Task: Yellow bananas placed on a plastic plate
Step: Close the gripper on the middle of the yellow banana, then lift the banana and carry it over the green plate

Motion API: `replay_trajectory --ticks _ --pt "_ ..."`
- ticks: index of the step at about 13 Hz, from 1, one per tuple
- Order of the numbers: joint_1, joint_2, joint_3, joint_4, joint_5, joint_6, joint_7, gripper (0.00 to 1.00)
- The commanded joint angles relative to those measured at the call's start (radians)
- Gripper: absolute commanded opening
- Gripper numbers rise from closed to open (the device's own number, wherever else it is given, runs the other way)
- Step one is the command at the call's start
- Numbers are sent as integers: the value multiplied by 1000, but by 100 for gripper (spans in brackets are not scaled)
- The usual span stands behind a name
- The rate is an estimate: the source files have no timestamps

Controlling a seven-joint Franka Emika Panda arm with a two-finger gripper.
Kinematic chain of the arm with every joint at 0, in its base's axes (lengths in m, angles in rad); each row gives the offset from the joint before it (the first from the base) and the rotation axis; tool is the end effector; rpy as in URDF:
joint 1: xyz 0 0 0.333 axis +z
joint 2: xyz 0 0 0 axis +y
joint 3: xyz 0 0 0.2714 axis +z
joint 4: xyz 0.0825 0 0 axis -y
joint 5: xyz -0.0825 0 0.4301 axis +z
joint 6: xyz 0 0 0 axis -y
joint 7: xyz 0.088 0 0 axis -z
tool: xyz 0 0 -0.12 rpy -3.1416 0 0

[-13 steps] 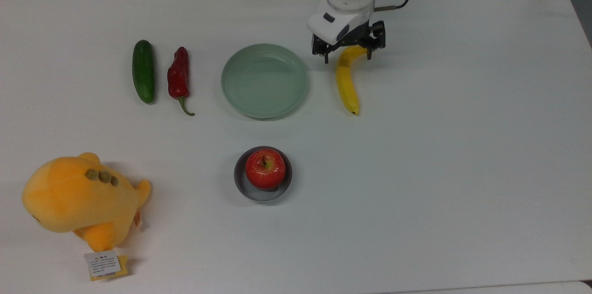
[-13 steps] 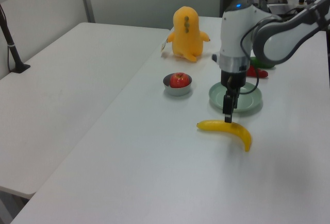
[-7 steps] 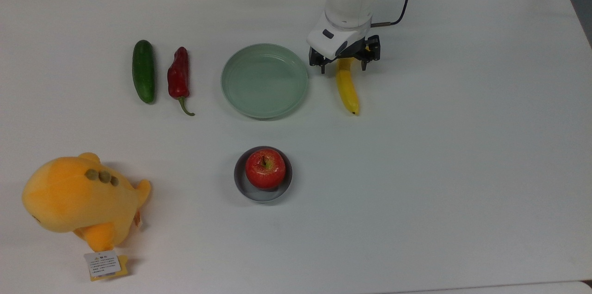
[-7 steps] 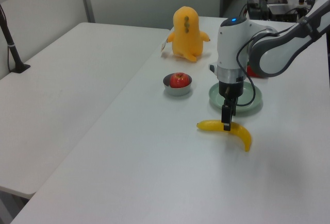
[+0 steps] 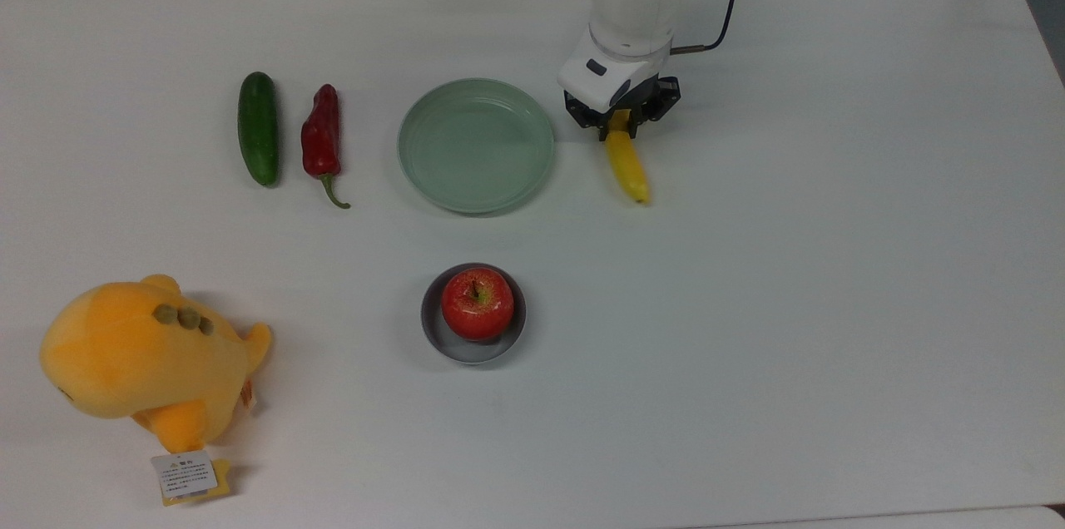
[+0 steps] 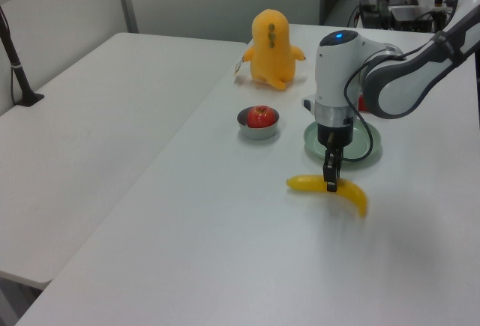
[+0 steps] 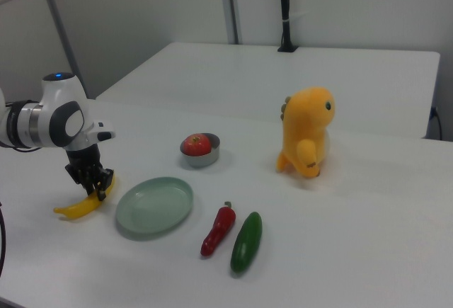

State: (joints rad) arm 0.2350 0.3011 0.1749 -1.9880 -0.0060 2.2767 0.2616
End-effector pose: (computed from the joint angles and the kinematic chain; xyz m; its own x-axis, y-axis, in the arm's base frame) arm 0.5725 0.2492 0.2285 0.9893 0.1446 -0.0198 0.1436 -0.9887 -0.0434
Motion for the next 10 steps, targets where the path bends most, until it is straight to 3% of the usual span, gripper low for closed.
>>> replay_trajectory --ticks 1,10 --pt "10 -2 -3 -3 -17 23 27 0" --pt "1 -106 -5 27 -8 -12 27 0"
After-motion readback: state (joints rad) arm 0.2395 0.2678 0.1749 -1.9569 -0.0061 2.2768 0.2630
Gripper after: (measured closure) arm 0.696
